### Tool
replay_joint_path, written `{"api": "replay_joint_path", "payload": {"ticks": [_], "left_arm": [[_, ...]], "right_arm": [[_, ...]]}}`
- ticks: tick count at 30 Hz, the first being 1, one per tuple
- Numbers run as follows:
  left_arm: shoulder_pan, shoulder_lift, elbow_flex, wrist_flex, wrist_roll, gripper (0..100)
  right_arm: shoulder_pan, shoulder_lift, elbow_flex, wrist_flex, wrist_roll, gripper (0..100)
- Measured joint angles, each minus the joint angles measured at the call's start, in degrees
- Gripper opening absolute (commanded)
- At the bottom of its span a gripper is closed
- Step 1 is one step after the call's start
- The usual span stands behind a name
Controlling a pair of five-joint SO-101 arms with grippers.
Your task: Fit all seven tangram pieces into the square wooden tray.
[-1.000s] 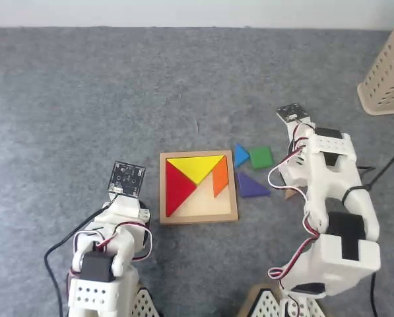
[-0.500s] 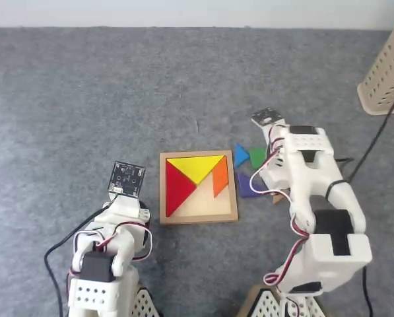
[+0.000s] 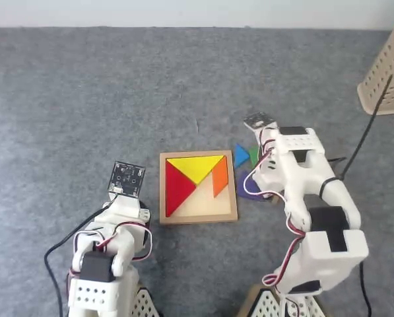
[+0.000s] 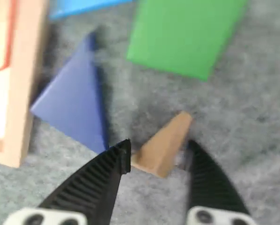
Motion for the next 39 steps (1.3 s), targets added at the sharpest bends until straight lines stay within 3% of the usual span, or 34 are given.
{"api": "replay_joint_path", "payload": {"ticks": [9, 16, 20, 28, 39], "left_arm": [[0.0, 0.0, 0.0, 0.0, 0.0, 1], [0.0, 0.0, 0.0, 0.0, 0.0, 1], [-0.1, 0.0, 0.0, 0.0, 0.0, 1], [0.0, 0.0, 0.0, 0.0, 0.0, 1], [0.0, 0.0, 0.0, 0.0, 0.0, 1]], "right_arm": [[-1.1, -6.9, -4.9, 8.8, -4.3, 0.6], [-13.5, -12.8, -8.8, 9.0, -10.5, 0.6], [-20.0, -8.0, -10.2, 5.5, -12.6, 0.6], [-21.2, 4.9, -17.6, 4.7, -19.5, 0.6], [-25.6, 6.1, -18.1, 4.7, -21.8, 0.6]]}}
